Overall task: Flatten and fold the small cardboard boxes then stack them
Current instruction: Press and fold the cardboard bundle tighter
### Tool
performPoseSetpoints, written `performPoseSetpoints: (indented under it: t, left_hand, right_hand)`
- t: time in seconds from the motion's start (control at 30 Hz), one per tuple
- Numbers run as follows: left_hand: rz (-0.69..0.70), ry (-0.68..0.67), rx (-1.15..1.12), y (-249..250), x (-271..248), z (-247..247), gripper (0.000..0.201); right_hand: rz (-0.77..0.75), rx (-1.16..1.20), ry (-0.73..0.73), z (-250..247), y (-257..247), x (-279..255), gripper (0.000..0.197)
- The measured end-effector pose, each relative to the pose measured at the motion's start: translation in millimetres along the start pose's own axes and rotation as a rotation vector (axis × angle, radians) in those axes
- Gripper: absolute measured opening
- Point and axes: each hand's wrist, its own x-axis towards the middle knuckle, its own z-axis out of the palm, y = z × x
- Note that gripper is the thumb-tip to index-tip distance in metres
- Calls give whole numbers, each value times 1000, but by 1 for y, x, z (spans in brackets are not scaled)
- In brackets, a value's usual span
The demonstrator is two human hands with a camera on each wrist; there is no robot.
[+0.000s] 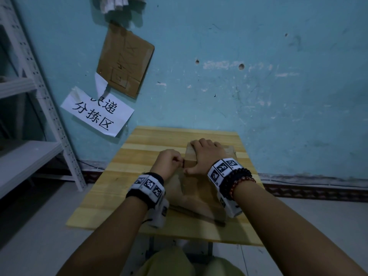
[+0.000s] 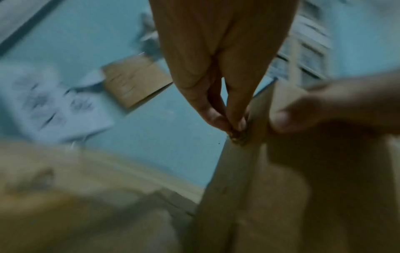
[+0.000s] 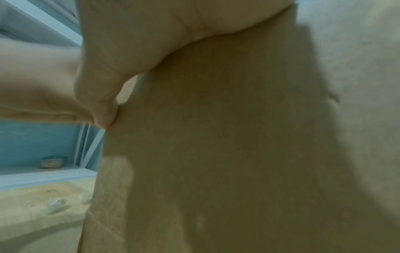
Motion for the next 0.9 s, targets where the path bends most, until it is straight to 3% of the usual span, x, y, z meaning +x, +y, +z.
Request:
performPoseSetpoints:
  t: [0.1, 0.3, 0.4, 0.53, 0.73, 0.9]
  left_hand:
    - [-175, 49, -417, -7, 0, 2, 11]
    - [-476, -9, -850, -6, -2, 10, 18]
    - [-508, -100, -830, -9, -2, 10, 20]
    - [-491, -43, -765, -3, 1, 8, 27]
    - [-412, -100, -498, -2, 3, 5, 36]
    - [-372, -105, -415, -2, 4, 7, 38]
  right_hand:
    - [-5, -7, 3, 0, 0, 0, 89]
    - [-10, -4, -1, -1, 1, 0, 89]
    - [-11, -2, -5, -1, 1, 0, 90]
    - [-8, 2, -3, -1, 1, 0, 91]
    - [-8, 7, -7, -2, 0, -1, 95]
    - [-8, -1, 2, -1, 1, -1, 92]
